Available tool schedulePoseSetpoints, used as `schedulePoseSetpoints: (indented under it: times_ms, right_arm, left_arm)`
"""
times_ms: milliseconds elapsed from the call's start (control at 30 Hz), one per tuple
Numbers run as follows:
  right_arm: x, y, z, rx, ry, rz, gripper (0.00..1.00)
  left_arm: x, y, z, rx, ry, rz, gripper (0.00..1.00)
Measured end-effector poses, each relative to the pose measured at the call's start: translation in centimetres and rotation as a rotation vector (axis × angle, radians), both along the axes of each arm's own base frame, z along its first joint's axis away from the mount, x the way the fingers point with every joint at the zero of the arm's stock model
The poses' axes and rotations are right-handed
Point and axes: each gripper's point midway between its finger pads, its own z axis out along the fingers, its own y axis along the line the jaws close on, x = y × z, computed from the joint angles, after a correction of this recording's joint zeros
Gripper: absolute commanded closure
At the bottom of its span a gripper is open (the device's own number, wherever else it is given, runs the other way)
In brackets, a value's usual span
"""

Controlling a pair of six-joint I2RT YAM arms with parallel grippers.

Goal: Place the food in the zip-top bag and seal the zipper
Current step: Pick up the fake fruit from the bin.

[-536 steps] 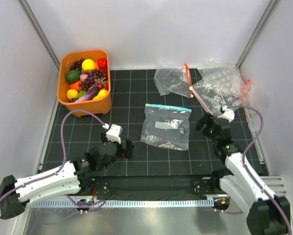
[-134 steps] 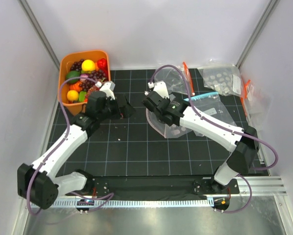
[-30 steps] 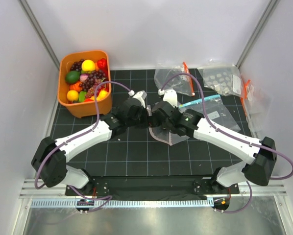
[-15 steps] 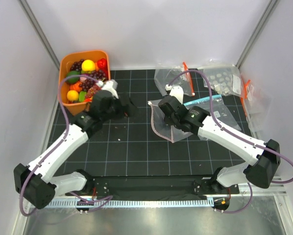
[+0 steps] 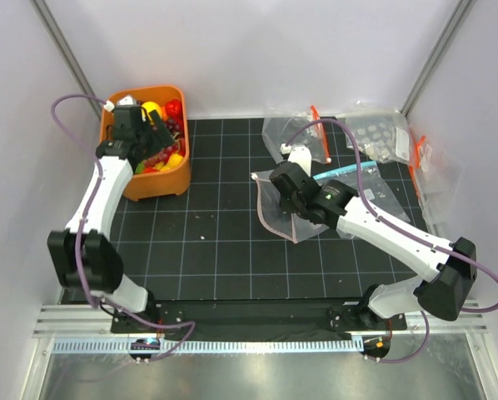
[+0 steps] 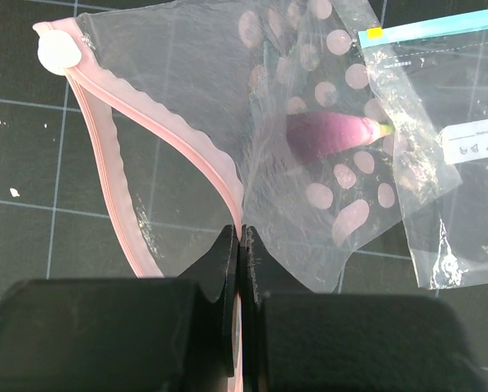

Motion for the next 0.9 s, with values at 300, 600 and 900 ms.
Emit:
schedulePoseSetpoints:
  times_ms: [300,600,900]
  right_arm:
    - [-0.1,-0.2,0.6,0.002,-0.015,0.012,0.99]
    - [-0.3,-0.3,1.1,0.011,-0.022,0.023,0.99]
    - [-0.3,-0.3,1.1,0.006,-0.022,0.032,0.99]
  left_arm:
    - [7.1,1.1,-6.0,-0.011,0.124,0.023,0.28]
    - [11.1,0.4,-7.7,0.117,0.165,-0.009,0.13]
    - [13.0,0.7,-10.8,0.193,0.264,-0.025,0.41]
